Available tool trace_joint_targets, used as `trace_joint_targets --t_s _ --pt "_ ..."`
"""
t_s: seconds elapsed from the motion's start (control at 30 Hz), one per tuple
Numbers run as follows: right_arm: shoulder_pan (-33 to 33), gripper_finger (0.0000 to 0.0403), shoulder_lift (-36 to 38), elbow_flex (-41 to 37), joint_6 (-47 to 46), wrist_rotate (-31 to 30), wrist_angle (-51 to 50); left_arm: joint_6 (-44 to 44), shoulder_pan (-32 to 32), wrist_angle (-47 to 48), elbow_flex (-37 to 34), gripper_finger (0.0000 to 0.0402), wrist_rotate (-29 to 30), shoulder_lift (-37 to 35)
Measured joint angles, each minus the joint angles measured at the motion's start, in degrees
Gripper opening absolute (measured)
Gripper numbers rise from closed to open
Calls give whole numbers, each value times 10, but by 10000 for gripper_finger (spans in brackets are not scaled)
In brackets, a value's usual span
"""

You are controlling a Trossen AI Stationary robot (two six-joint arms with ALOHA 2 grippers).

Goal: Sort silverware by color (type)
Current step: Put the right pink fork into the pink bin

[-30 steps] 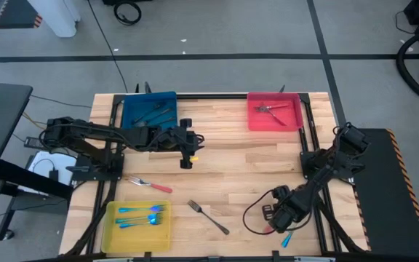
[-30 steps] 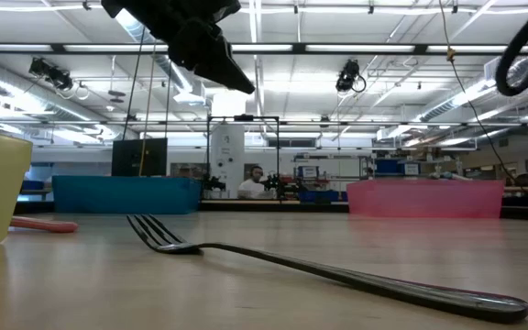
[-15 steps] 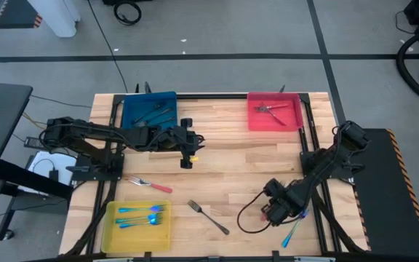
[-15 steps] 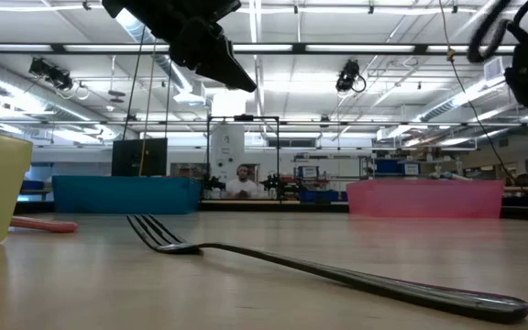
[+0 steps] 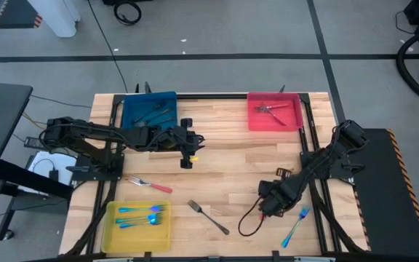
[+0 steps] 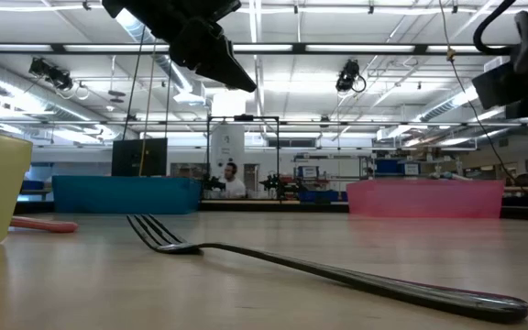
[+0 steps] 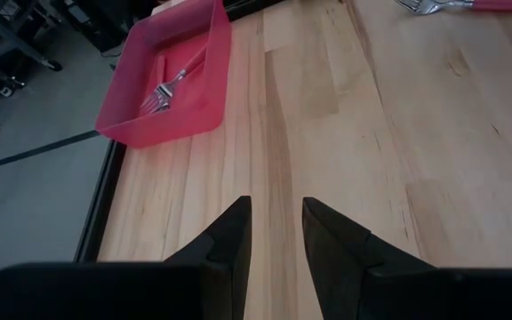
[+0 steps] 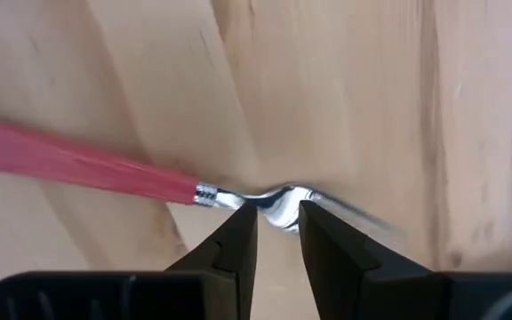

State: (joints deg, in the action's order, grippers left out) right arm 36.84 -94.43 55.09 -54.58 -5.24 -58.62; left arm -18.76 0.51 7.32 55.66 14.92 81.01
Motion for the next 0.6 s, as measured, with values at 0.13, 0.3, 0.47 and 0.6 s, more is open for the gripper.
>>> trace_joint_targets --t_s 0.13,0.3,0.47,0.6 --pt "-3 94 0 0 69 0 1 0 0 0 0 102 0 0" --pt "-3 94 0 0 115 8 29 0 0 0 0 102 0 0" --pt "-2 94 0 1 165 21 69 0 0 0 0 102 0 0" --pt "-2 94 0 1 173 3 61 0 0 0 0 102 0 0"
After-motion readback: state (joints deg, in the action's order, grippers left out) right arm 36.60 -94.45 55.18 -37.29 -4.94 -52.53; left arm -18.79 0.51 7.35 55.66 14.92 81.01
